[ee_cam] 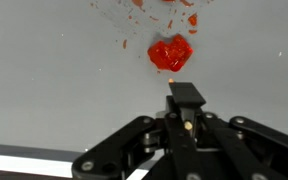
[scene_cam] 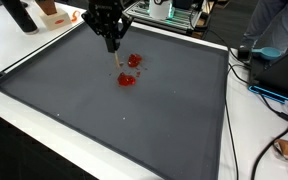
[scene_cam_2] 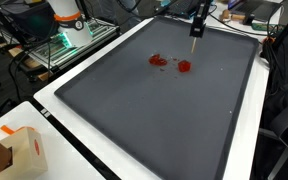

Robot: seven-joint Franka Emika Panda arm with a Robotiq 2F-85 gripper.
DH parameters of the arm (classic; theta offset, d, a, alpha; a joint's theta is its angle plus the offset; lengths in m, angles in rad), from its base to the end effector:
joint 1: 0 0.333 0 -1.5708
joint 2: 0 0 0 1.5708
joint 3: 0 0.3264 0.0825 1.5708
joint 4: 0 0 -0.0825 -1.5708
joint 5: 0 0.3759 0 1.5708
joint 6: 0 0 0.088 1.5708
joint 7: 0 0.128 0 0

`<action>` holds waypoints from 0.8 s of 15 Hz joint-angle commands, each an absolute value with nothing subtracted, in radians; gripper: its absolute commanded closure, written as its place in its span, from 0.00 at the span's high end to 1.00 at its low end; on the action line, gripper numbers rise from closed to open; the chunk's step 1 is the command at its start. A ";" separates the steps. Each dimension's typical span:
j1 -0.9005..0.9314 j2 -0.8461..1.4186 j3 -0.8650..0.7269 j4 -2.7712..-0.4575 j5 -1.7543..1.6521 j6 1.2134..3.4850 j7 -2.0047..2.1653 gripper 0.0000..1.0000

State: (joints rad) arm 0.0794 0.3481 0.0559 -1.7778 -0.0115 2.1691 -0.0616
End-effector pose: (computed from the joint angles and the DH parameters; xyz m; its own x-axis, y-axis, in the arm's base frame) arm 0.6398 0.0837 0.3599 0.9793 0.1977 0.0443 0.1982 -0.9801 -0.0066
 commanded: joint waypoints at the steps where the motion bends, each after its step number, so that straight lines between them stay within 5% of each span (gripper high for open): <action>1: 0.078 0.281 0.065 -1.827 -0.005 2.147 -0.055 0.03; 12: 0.095 0.259 0.072 -1.787 -0.016 2.023 -0.016 0.03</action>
